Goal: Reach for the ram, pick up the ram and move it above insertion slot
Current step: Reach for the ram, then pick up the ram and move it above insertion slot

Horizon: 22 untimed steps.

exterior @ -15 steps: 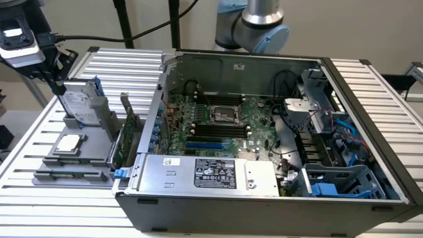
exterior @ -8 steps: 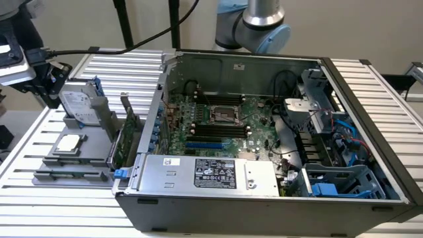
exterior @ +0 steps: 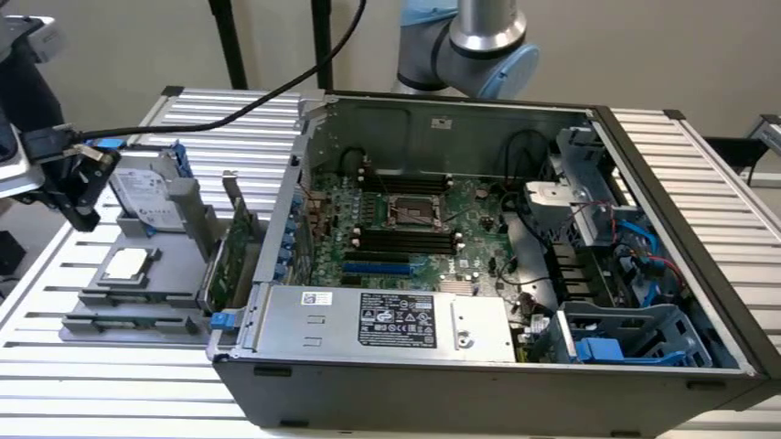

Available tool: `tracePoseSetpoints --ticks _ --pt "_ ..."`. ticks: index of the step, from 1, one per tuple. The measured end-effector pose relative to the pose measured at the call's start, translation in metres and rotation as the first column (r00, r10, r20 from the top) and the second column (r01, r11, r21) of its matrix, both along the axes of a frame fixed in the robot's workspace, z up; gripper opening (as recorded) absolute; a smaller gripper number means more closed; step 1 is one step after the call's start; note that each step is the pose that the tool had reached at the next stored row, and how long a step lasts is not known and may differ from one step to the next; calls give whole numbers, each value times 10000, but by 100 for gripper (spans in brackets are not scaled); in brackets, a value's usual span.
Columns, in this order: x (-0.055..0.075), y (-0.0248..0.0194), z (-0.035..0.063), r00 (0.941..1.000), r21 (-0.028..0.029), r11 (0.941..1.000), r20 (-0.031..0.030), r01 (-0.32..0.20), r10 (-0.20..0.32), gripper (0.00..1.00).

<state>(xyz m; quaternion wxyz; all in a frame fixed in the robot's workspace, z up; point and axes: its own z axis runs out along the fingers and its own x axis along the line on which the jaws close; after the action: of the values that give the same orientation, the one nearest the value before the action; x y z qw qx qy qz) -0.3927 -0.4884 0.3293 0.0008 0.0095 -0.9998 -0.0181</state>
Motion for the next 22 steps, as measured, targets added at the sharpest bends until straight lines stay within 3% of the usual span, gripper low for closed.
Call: tracePoseSetpoints --ticks 2,4,6,8,22 --pt "2 -64 -18 10000 -23 10000 3 -1 1 11" --pt "9 -80 -38 10000 -80 10000 5 -1 1 11" --pt "15 -80 -56 10000 -191 9998 9 1 0 11" --pt "18 -80 -68 10000 -341 9994 12 -1 1 11" --pt "26 -80 -68 10000 -351 9994 11 -1 1 11"
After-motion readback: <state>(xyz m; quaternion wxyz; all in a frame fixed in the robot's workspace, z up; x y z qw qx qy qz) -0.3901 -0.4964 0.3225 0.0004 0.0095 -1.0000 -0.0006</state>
